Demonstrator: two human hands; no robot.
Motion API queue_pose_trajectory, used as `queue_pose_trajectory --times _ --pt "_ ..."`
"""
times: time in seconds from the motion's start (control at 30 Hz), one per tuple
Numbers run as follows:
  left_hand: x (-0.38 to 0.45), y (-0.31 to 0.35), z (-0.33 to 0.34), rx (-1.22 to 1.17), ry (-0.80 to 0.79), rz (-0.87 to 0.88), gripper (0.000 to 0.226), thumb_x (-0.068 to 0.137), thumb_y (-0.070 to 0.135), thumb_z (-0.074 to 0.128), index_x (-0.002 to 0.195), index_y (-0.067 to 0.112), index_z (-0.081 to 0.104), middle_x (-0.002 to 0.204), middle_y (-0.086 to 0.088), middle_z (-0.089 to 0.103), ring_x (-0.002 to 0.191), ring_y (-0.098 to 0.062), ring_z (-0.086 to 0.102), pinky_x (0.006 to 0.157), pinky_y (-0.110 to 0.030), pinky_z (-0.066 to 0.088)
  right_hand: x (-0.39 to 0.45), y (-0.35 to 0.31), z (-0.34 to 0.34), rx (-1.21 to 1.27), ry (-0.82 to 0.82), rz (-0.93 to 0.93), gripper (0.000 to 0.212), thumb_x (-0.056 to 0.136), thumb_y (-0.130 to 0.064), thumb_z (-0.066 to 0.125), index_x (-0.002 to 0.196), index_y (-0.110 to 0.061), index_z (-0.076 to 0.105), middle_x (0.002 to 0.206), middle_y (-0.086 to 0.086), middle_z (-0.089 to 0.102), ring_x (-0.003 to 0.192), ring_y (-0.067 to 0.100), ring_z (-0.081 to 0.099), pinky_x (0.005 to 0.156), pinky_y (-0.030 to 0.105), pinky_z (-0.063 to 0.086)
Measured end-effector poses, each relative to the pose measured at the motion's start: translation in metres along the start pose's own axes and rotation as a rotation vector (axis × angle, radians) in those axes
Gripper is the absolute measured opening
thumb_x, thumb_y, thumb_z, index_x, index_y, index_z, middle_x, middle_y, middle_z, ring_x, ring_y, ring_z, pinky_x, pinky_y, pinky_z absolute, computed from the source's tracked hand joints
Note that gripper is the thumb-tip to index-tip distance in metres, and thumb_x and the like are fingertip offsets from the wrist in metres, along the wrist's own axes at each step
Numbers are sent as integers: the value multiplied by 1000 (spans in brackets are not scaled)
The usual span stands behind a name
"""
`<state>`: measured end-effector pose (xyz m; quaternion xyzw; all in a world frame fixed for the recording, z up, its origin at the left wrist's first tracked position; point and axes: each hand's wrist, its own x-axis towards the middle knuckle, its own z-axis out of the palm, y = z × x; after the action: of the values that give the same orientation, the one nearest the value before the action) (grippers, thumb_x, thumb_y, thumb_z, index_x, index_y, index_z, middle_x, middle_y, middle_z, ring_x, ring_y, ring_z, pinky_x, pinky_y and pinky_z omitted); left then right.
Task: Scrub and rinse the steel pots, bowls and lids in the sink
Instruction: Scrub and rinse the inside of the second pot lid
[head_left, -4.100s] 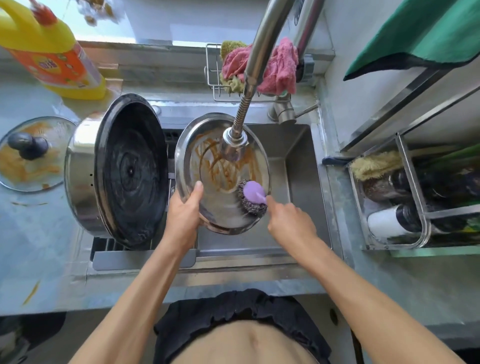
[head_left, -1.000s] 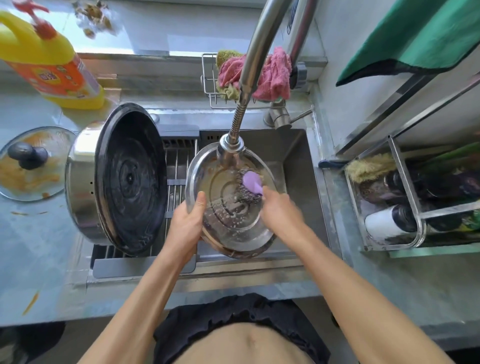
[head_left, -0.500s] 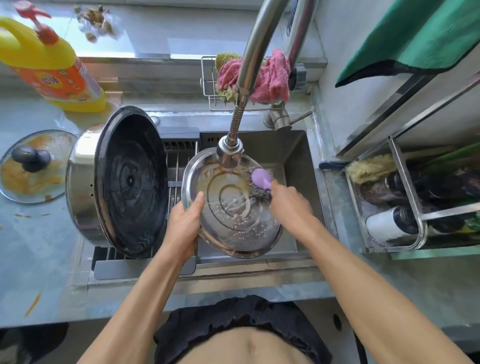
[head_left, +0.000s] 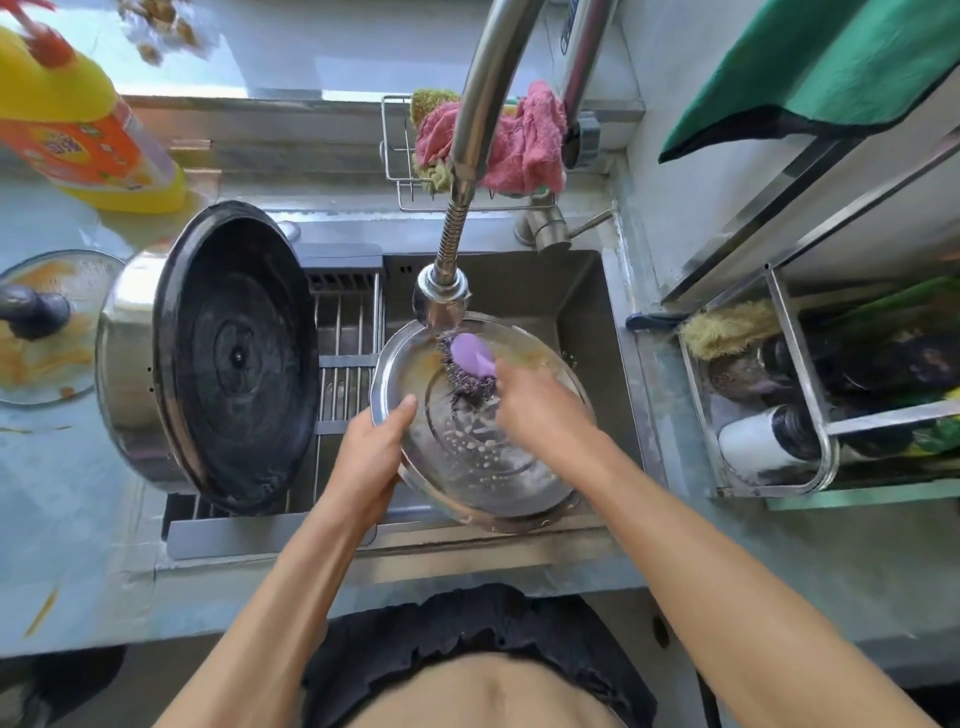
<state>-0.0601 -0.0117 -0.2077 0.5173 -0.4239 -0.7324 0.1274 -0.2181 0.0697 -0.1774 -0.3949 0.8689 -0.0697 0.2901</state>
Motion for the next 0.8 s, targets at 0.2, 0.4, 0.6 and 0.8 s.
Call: queue_pose_trajectory --times 0.2,0.4,0.6,0.8 --pt "2 1 0 10 9 61 18 102 9 54 103 10 72 94 -12 78 88 -27 74 84 -41 60 -6 -21 17 13 2 -191 40 93 -9 42 131 -20 46 96 14 63 88 36 62 64 38 43" --pt "-2 1 -7 244 19 213 17 102 13 56 102 16 73 92 -2 79 89 -18 75 80 -32 61 -9 -20 28 128 51 -158 38 95 -12 40 130 -25 46 85 12 62 83 37 62 67 44 52" --pt "-3 13 -13 297 -6 189 16 101 11 57 99 14 73 86 -1 79 83 -16 76 75 -31 59 12 -7 23 77 171 -62 36 97 -8 42 130 -19 46 65 -2 44 67 30 56 56 33 37" --pt "-10 18 -18 302 7 200 15 101 9 56 98 14 70 76 7 77 72 -8 74 58 -16 53 13 21 15 -20 172 31 47 94 -3 39 136 -24 41 84 10 59 77 34 58 62 36 36"
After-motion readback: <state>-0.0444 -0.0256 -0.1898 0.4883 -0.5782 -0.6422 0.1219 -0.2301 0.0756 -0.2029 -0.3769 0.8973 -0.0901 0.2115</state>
